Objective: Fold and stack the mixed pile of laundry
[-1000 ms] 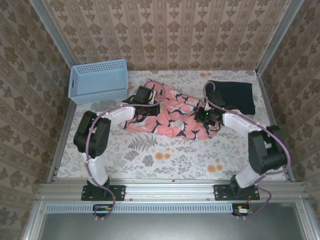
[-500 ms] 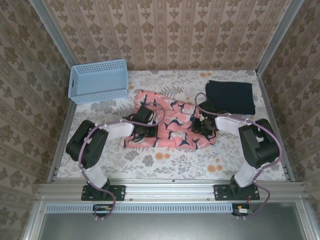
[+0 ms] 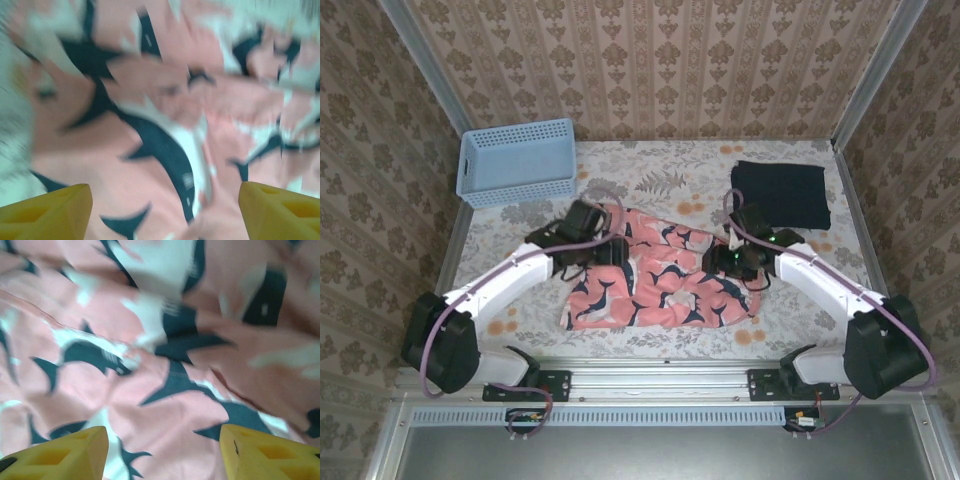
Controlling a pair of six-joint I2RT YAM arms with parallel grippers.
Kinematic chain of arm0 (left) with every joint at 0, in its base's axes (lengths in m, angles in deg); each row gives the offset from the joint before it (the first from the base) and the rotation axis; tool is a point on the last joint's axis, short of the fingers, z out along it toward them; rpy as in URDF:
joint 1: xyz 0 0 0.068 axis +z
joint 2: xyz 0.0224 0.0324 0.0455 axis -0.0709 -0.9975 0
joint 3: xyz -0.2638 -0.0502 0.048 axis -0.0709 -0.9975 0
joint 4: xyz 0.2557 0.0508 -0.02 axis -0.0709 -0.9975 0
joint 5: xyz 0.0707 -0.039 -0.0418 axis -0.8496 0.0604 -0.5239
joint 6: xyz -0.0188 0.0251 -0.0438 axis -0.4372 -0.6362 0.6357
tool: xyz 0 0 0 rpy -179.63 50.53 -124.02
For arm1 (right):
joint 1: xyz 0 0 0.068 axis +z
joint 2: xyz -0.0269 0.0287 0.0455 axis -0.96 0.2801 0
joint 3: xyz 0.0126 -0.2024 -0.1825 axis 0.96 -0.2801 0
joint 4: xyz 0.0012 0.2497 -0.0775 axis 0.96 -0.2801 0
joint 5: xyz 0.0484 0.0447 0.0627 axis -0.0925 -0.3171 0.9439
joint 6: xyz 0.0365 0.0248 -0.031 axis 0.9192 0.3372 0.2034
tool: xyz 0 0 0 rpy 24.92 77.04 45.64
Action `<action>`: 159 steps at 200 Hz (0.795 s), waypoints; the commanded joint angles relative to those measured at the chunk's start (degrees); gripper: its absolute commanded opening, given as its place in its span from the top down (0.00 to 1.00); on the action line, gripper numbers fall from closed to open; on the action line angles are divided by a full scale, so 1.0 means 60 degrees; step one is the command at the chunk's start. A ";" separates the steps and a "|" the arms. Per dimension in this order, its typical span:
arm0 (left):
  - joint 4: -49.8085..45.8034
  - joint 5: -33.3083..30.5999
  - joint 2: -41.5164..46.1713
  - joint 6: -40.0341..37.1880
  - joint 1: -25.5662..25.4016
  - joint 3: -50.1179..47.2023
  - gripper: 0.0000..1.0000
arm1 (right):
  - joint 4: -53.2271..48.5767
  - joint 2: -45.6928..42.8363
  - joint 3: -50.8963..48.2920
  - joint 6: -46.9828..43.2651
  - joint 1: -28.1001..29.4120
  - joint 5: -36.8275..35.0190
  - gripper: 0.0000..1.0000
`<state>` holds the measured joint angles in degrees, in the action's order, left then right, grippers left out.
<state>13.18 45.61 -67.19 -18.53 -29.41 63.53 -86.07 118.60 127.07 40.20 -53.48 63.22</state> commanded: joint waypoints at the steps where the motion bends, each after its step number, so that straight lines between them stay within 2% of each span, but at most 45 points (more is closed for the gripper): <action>1: 0.0118 -0.0538 -0.0512 -0.0907 0.0735 0.0441 0.21 | -0.0891 -0.0255 0.0617 -0.0532 -0.0511 -0.0569 0.35; 24: 0.0661 -0.0537 -0.1374 -0.1067 0.1178 0.0546 0.23 | -0.0938 -0.0209 0.0534 -0.0771 -0.1569 -0.0983 0.30; 29: 0.0786 -0.0497 -0.1571 -0.1098 0.1482 0.0551 0.24 | -0.0863 -0.0207 0.0444 -0.0787 -0.1852 -0.1030 0.30; 53: 0.1620 0.0265 -0.2472 -0.1118 0.1850 0.0453 0.29 | -0.0426 -0.0100 0.0053 -0.0972 -0.2846 -0.1088 0.27; 79: 0.2309 0.0504 -0.3116 -0.1108 0.2019 0.0448 0.30 | -0.0066 0.0257 -0.0222 -0.1089 -0.3004 -0.0497 0.29; 110: 0.2640 0.0955 -0.3791 -0.1238 0.2167 0.0764 0.34 | 0.0537 0.0369 -0.0798 -0.0702 -0.2991 0.0462 0.37; 133: 0.2671 0.1216 -0.4101 -0.1335 0.2166 0.0958 0.50 | 0.1016 0.0197 -0.1202 -0.0399 -0.2966 0.0880 0.42; 149: 0.2626 0.1326 -0.4075 -0.1339 0.2166 0.0973 0.69 | 0.1251 0.0212 -0.1337 -0.0336 -0.2958 0.1011 0.47; 159: 0.2573 0.1359 -0.3919 -0.1320 0.2166 0.0948 0.80 | 0.1264 0.0300 -0.1295 -0.0337 -0.2962 0.1059 0.56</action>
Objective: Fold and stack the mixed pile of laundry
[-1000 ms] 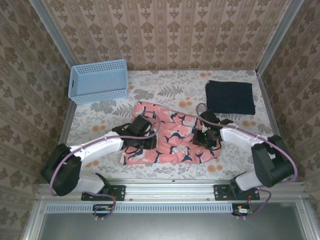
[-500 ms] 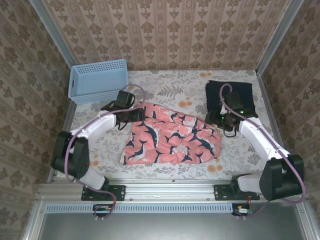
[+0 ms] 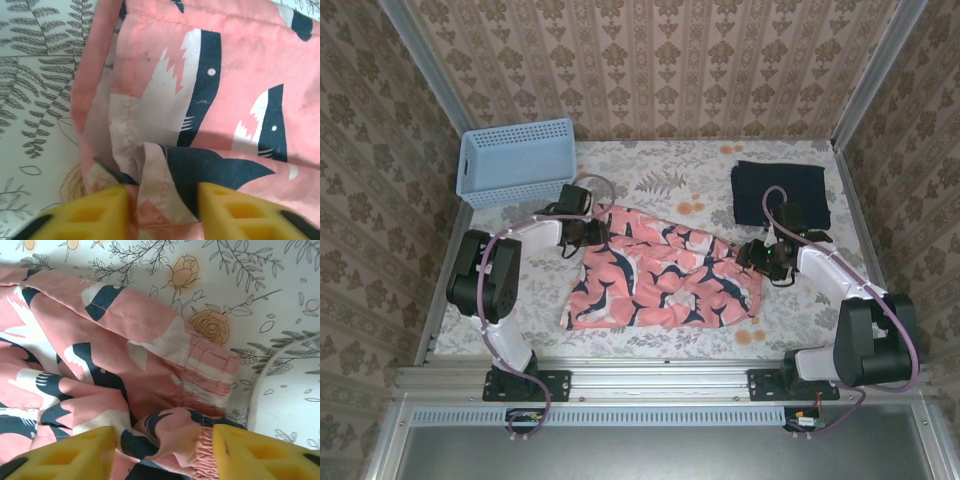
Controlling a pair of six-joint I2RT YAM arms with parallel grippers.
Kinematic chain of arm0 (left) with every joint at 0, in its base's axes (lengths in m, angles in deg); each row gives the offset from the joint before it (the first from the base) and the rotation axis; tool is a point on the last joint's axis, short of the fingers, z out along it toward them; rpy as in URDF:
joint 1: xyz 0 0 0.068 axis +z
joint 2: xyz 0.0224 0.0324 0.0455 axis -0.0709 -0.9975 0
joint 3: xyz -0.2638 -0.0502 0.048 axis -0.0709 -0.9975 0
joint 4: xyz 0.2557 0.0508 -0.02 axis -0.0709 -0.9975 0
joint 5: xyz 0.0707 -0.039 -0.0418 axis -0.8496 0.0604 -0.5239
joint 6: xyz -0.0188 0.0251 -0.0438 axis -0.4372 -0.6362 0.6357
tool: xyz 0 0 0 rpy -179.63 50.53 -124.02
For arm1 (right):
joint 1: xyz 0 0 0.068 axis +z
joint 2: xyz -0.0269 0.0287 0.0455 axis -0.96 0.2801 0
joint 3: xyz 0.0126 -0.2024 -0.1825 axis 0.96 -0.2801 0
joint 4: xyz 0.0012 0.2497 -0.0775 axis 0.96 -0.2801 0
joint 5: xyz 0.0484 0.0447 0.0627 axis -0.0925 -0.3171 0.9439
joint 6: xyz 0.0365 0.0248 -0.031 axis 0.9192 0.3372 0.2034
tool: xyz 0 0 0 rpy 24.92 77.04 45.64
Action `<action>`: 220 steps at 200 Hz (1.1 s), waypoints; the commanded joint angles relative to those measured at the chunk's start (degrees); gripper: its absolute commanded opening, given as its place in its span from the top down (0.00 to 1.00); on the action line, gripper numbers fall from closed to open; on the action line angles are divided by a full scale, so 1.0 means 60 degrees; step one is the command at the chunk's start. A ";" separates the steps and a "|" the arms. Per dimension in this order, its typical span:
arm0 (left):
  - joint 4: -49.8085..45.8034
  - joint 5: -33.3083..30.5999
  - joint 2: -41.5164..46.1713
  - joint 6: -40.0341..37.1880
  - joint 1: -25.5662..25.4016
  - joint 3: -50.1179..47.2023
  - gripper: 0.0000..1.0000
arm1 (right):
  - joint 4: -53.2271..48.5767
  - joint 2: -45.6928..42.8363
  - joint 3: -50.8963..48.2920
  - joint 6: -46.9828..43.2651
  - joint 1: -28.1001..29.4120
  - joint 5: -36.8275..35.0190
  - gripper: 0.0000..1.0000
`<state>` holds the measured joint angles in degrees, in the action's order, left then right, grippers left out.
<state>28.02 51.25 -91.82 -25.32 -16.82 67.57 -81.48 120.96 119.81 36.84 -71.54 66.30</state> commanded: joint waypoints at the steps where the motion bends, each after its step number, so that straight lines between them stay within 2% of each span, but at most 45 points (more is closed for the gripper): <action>1: 0.0082 0.0420 0.0203 -0.0189 0.0068 0.0270 0.81 | 0.0495 -0.0094 -0.0075 0.0223 0.0045 0.0546 0.57; 27: -0.0460 0.0313 0.0864 -0.0236 0.0068 0.0357 1.00 | 0.0244 -0.0155 0.0144 0.0195 0.0044 0.0451 0.88; 41: -0.0818 0.0300 0.1288 -0.0318 0.0068 0.0483 1.00 | 0.0027 -0.0371 0.0287 0.0118 0.0046 0.0239 0.99; 80: -0.1747 0.0149 0.2187 -0.0552 0.0054 0.1214 1.00 | -0.0497 -0.0914 0.0456 -0.0016 0.0044 -0.0591 1.00; 90: -0.1943 0.0011 0.2189 -0.0650 0.0061 0.1435 0.87 | -0.0451 -0.0865 0.0435 -0.0024 0.0033 -0.0604 1.00; 118: -0.2424 -0.0309 0.1638 -0.0780 0.0113 0.1713 0.86 | -0.0290 -0.0532 0.0439 -0.0011 0.0043 -0.0421 1.00; 146: -0.2332 -0.0085 0.1136 -0.0699 0.0141 0.1542 1.00 | -0.0270 -0.0435 0.0541 -0.0067 0.0042 -0.0524 1.00; 171: -0.2182 -0.0093 0.0791 -0.0690 0.0167 0.1660 1.00 | -0.0331 -0.0309 0.0717 -0.0153 0.0041 -0.0583 1.00; 176: -0.2192 -0.0117 0.0710 -0.0703 0.0170 0.1719 0.93 | -0.0311 -0.0287 0.0729 -0.0171 0.0035 -0.0564 1.00; 193: -0.2140 -0.0227 0.0370 -0.0681 0.0171 0.1806 0.51 | -0.0244 -0.0214 0.0713 -0.0158 0.0042 -0.0473 1.00; 198: -0.2096 -0.0251 0.0260 -0.0675 0.0170 0.1814 0.43 | -0.0250 -0.0192 0.0711 -0.0150 0.0044 -0.0466 1.00; 207: -0.2058 -0.0342 0.0063 -0.0674 0.0171 0.1821 0.33 | -0.0220 -0.0192 0.0671 -0.0136 0.0036 -0.0465 1.00; 220: -0.2022 -0.0390 -0.0252 -0.0660 0.0185 0.1826 0.32 | -0.0156 -0.0161 0.0638 -0.0121 0.0044 -0.0393 1.00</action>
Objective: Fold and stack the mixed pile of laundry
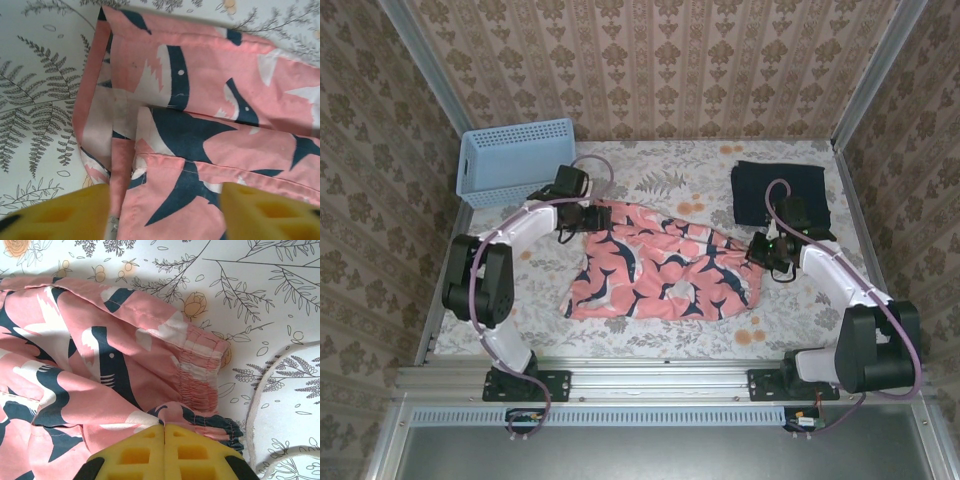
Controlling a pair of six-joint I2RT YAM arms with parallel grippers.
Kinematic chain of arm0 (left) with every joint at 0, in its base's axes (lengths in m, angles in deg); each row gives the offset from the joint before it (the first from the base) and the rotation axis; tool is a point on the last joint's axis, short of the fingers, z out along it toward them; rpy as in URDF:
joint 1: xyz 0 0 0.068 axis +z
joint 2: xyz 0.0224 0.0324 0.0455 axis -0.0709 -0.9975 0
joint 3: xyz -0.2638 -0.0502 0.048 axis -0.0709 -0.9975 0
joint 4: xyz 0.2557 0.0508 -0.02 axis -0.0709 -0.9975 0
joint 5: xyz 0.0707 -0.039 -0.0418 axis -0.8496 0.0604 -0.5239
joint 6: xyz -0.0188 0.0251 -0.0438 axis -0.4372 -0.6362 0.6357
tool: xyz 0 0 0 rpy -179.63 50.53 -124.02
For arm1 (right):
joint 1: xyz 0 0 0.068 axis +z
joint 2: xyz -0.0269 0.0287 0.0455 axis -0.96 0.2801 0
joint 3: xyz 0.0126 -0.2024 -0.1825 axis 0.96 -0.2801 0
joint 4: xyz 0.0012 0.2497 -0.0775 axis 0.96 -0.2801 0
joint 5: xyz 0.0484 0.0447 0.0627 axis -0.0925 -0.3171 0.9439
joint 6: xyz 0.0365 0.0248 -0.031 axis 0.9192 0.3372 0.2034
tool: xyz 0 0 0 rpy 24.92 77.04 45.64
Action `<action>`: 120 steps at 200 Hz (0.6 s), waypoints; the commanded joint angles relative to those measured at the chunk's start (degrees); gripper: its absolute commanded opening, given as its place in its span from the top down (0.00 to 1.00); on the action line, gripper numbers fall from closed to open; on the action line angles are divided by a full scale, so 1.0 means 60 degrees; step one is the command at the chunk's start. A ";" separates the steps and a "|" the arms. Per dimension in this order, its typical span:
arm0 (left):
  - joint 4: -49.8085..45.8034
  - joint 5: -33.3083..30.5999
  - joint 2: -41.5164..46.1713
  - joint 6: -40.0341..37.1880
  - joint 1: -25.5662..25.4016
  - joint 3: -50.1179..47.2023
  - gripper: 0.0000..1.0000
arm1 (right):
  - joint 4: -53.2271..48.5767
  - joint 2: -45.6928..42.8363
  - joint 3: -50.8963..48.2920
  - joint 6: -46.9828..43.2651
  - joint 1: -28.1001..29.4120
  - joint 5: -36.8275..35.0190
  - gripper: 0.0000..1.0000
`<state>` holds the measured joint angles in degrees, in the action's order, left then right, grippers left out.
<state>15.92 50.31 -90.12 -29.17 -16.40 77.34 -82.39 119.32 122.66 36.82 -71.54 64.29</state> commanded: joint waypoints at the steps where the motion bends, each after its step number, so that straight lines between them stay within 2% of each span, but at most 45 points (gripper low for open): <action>1: -0.0008 -0.0224 -0.0549 -0.0011 0.0123 0.0202 0.32 | -0.0009 0.0109 0.0164 -0.0121 0.0044 -0.0057 1.00; 27: -0.0012 -0.0111 -0.0970 0.0051 0.0123 0.0135 0.36 | -0.0029 0.0132 0.0150 -0.0124 0.0041 -0.0020 1.00; 62: 0.0123 -0.0009 -0.0914 0.0103 0.0130 -0.0049 0.72 | -0.0021 0.0152 0.0197 -0.0110 0.0032 -0.0055 1.00; 77: 0.0034 -0.0041 -0.0681 0.0105 0.0123 -0.0063 0.78 | -0.0042 0.0174 0.0237 -0.0110 0.0040 -0.0044 1.00; 101: -0.0303 -0.0266 -0.0257 -0.0032 0.0110 -0.0087 1.00 | -0.0030 0.0189 0.0252 -0.0103 0.0036 -0.0083 1.00; 120: -0.0771 -0.0625 -0.0004 -0.0233 0.0088 -0.0051 1.00 | -0.0029 0.0236 0.0267 -0.0110 0.0032 -0.0071 1.00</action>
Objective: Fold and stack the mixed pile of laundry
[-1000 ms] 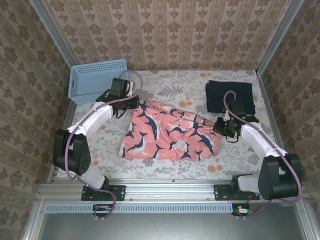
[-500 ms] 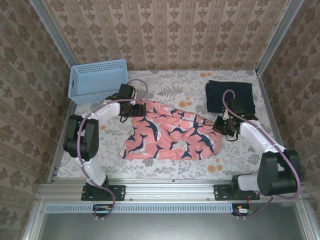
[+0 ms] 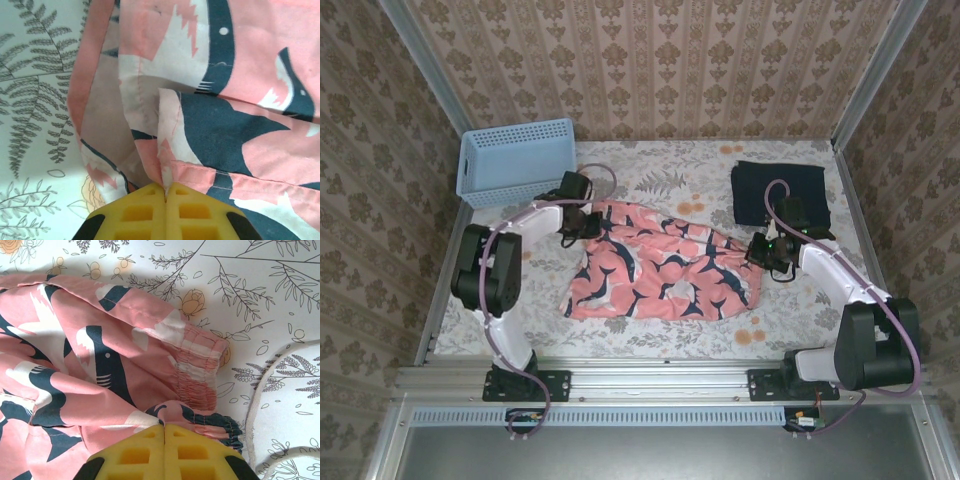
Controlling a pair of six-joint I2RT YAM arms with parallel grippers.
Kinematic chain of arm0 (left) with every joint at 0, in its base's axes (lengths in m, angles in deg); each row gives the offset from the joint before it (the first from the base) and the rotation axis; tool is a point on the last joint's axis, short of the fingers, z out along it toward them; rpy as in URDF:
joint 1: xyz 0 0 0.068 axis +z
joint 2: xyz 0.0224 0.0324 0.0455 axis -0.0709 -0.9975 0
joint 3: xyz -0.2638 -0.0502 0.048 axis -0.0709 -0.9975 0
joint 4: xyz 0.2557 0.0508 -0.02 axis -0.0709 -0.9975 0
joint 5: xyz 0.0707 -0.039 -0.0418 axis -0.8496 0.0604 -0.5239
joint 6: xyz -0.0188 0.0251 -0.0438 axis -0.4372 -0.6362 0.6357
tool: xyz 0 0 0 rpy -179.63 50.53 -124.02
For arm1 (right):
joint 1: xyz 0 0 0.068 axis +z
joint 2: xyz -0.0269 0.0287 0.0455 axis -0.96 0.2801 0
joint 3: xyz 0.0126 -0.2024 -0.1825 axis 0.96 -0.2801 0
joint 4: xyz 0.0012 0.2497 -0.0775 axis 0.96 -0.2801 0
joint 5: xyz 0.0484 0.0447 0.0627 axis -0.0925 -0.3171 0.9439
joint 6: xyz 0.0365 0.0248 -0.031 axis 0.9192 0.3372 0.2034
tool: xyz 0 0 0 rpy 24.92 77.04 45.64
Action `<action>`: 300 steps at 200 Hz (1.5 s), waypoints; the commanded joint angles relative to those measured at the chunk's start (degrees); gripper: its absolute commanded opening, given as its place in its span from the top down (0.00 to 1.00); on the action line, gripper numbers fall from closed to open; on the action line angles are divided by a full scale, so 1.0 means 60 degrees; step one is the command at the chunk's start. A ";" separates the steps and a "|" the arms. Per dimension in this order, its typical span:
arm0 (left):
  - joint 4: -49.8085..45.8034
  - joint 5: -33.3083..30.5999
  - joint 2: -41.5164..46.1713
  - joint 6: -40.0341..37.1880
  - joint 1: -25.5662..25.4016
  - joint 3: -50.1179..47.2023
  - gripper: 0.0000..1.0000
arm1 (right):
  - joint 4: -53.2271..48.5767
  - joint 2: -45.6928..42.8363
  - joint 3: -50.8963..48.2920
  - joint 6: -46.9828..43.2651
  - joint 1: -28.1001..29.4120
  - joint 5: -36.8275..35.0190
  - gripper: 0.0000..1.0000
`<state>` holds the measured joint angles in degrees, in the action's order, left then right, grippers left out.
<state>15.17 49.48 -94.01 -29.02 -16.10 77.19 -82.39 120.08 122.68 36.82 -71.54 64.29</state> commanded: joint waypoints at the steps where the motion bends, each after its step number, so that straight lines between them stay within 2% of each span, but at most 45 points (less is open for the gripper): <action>1: -0.0670 -0.0508 0.0650 -0.0269 0.0036 -0.0014 1.00 | -0.0037 0.0116 0.0271 -0.0117 0.0038 -0.0071 1.00; 29: -0.1264 -0.0998 0.0841 -0.0538 0.0036 0.0127 0.97 | -0.0027 0.0154 0.0276 -0.0137 0.0041 -0.0086 1.00; 36: -0.1251 -0.0939 0.0921 -0.0542 0.0042 0.0134 1.00 | -0.0011 0.0153 0.0283 -0.0137 0.0029 -0.0072 1.00; 64: -0.1266 -0.0395 0.1276 -0.0487 0.0046 0.0621 1.00 | -0.0138 -0.0081 0.0414 -0.0113 0.0030 -0.0120 1.00; 90: -0.1625 -0.0525 0.1460 -0.0634 0.0037 0.1480 1.00 | -0.0189 -0.0516 0.0460 -0.0062 0.0029 -0.0187 1.00; 96: -0.1694 -0.0665 0.1455 -0.0718 0.0039 0.1610 0.96 | -0.0198 -0.0548 0.0466 -0.0062 0.0031 -0.0214 1.00; 114: -0.1943 -0.0982 0.1314 -0.0849 0.0063 0.1713 0.94 | -0.0235 -0.0451 0.0467 -0.0151 0.0015 -0.0203 1.00; 134: -0.1937 -0.0915 0.1271 -0.0742 0.0079 0.1228 0.96 | -0.0227 -0.0323 0.0370 -0.0179 0.0015 -0.0217 1.00; 144: -0.1888 -0.0907 0.1312 -0.0657 0.0094 0.0862 1.00 | -0.0178 -0.0312 0.0302 -0.0194 0.0026 -0.0219 1.00; 213: -0.1804 -0.0282 0.1549 -0.0162 0.0110 -0.1156 1.00 | -0.0320 0.0899 0.0990 -0.1061 0.0022 -0.0670 1.00; 218: -0.1746 -0.0327 0.1539 -0.0134 0.0116 -0.1217 0.94 | -0.0272 0.1032 0.1054 -0.1080 0.0025 -0.0624 1.00; 228: -0.1638 -0.0450 0.1501 -0.0095 0.0131 -0.1232 0.76 | -0.0229 0.1274 0.1196 -0.1106 0.0015 -0.0559 1.00; 239: -0.1595 -0.0546 0.1422 -0.0074 0.0165 -0.1105 0.63 | -0.0248 0.1486 0.1372 -0.1107 0.0016 -0.0533 1.00; 260: -0.1539 -0.0582 0.1273 -0.0074 0.0211 -0.0780 0.57 | -0.0323 0.1560 0.1497 -0.1081 0.0017 -0.0526 1.00; 266: -0.1551 -0.0574 0.1257 -0.0074 0.0211 -0.0687 0.58 | -0.0323 0.1512 0.1471 -0.1070 0.0015 -0.0526 1.00; 274: -0.1552 -0.0517 0.1228 -0.0099 0.0215 -0.0614 0.65 | -0.0323 0.1420 0.1416 -0.1037 0.0016 -0.0522 1.00; 300: -0.1673 -0.0155 0.1267 -0.0082 0.0194 -0.0489 1.00 | -0.0339 0.1169 0.1193 -0.0972 0.0015 -0.0605 1.00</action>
<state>6.12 47.07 -86.42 -29.28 -15.22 72.25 -82.92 129.31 129.85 31.20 -71.45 62.65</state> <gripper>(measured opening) 0.128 0.047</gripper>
